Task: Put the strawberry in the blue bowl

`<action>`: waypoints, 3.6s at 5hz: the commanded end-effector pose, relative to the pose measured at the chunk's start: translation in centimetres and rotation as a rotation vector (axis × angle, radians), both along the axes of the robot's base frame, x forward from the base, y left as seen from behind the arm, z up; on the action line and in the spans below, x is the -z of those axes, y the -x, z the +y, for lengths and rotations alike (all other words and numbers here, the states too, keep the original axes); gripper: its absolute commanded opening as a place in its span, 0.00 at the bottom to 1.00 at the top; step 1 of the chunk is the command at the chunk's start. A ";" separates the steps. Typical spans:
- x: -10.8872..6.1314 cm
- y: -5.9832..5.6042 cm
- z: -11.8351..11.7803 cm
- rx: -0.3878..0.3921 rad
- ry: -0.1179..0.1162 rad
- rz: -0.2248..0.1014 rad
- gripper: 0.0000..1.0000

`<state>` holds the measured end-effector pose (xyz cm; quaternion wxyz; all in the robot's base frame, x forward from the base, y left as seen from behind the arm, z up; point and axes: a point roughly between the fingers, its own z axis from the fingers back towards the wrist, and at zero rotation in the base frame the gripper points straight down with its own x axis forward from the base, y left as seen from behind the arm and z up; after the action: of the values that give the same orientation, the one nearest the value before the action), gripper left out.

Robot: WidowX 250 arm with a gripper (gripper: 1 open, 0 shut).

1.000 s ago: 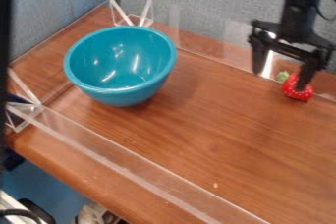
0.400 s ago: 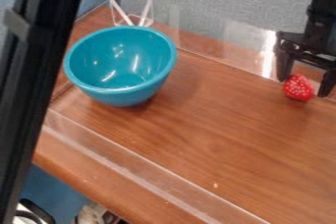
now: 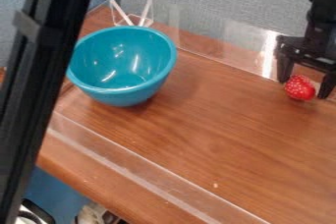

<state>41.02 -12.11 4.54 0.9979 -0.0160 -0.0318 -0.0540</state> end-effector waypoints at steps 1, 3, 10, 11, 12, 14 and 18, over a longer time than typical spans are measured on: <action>-2.2 -1.0 -0.6 0.005 0.015 -0.081 1.00; -1.5 -0.5 -0.5 0.000 0.010 -0.095 1.00; -3.0 0.0 -0.6 0.035 0.005 -0.137 0.00; -4.6 0.2 0.0 0.032 0.000 -0.154 0.00; -7.6 0.4 1.4 0.013 -0.012 -0.196 0.00; -12.4 2.0 8.7 -0.125 -0.043 -0.228 0.00; -13.2 3.5 16.8 -0.239 -0.071 -0.195 0.00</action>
<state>37.87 4.08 14.23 0.9947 0.0267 -0.0836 0.0539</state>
